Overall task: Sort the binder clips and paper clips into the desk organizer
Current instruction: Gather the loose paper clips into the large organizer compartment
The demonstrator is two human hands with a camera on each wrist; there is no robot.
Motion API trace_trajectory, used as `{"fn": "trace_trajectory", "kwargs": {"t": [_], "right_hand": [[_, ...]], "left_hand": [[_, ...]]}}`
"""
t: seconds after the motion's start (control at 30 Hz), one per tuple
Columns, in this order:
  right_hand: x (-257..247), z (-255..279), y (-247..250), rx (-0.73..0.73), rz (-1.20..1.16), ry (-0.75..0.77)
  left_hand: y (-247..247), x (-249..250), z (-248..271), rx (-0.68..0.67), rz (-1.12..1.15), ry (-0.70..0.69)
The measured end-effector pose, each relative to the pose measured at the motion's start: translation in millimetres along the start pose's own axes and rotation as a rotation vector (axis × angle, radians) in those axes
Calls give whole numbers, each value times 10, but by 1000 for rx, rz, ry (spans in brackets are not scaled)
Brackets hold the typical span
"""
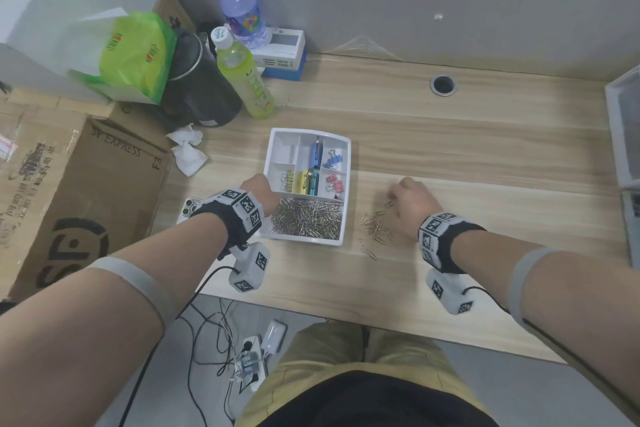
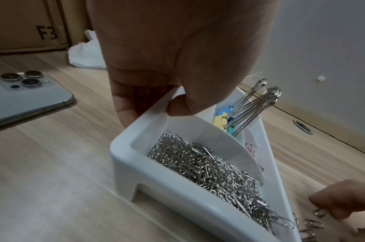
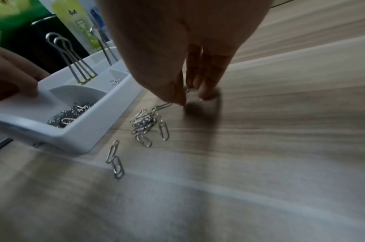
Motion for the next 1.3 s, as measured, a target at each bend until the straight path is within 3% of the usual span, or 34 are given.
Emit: {"fn": "trace_trajectory", "kwargs": {"t": [0.2,0.37,0.57,0.83,1.07,1.3], "right_hand": [[-95,112,-266,-82,-147,111],[-149,159,-298,-31,-37,267],[-269,146,-358,-83,84,429],[-227,115,-388,-12,-80,460],[-179,137,-344,-52,-81,477],[-102,129,-320,-91,-95,385]], "left_hand": [[-10,8,-7,13,-21,0],[-26,-13,0,8,-15,4],[-55,-24,12,24,-21,2],[-63,-35,15,9,-12,11],[-49,-24,21,-4,-18,9],[-47,-24,22,2,-21,1]]}}
Point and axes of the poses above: each hand's wrist, its own z-axis away from the middle knuckle, its own y-axis out of the back of the hand, x = y × z, the point moved 3 cm from there along -z, towards the middle knuckle, and after that the axes turned 6 degrees about x, right-handed, at the moved point
